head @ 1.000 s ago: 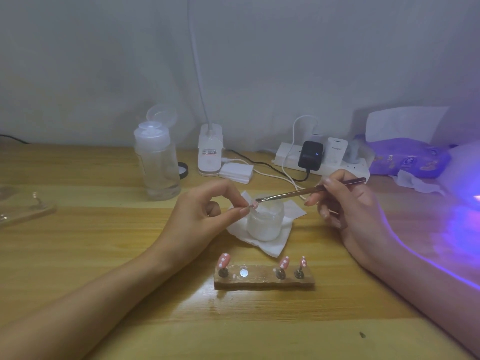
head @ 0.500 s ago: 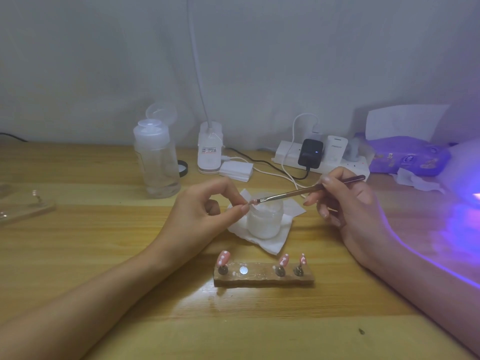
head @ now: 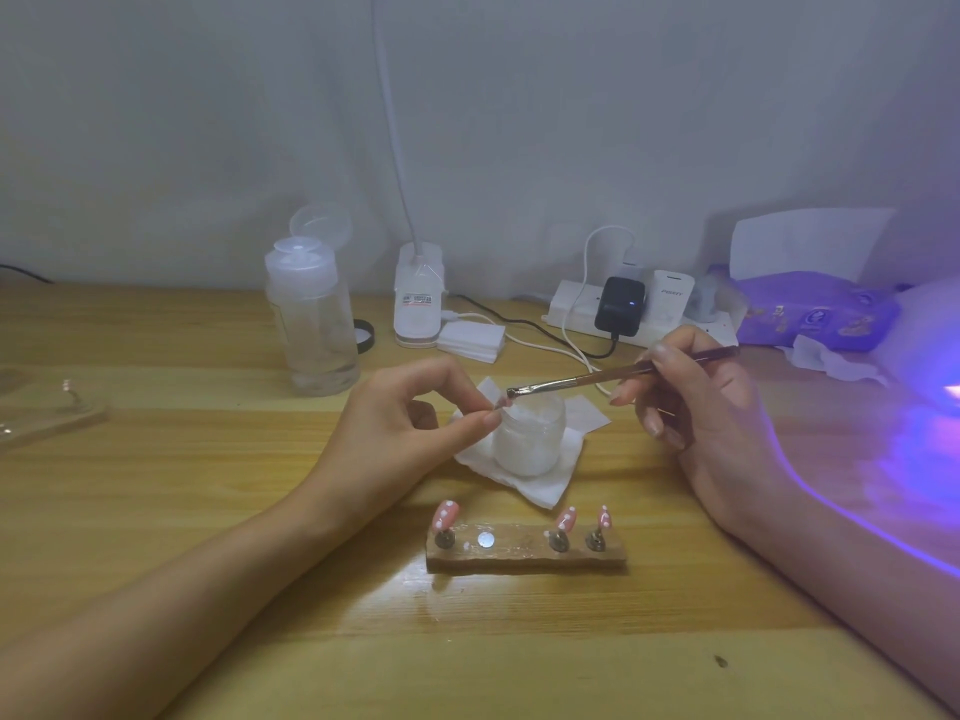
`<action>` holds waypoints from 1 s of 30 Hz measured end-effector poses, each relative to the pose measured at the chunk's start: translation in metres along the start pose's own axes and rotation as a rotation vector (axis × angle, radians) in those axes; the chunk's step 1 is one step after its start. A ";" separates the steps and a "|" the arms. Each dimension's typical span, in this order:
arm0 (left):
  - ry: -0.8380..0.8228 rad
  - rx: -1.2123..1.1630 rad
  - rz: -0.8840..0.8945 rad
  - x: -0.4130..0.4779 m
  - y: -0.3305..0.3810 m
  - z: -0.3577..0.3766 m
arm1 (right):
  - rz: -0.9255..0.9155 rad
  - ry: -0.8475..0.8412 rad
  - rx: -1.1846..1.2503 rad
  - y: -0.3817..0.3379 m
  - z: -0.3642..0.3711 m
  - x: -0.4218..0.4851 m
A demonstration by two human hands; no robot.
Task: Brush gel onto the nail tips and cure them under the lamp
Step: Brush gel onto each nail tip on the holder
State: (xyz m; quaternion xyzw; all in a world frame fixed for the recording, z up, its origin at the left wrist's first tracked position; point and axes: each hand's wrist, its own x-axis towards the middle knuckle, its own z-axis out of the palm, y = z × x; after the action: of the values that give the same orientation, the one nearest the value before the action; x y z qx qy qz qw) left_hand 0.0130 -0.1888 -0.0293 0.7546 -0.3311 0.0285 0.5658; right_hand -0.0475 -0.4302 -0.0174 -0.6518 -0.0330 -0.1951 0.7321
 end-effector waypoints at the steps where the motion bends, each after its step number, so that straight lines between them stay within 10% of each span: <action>1: 0.002 -0.004 -0.005 0.000 0.000 0.000 | 0.002 -0.009 -0.006 0.000 0.000 0.000; 24: 0.000 -0.020 -0.010 -0.001 0.002 -0.001 | -0.053 0.180 -0.065 -0.021 -0.019 0.006; 30: -0.005 -0.039 -0.010 0.000 0.004 -0.001 | -0.266 -0.083 -0.060 -0.020 -0.016 0.005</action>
State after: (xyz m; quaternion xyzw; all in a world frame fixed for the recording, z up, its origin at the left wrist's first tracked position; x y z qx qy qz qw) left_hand 0.0113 -0.1887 -0.0261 0.7453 -0.3291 0.0174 0.5795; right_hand -0.0530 -0.4487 0.0009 -0.6709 -0.1432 -0.2642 0.6779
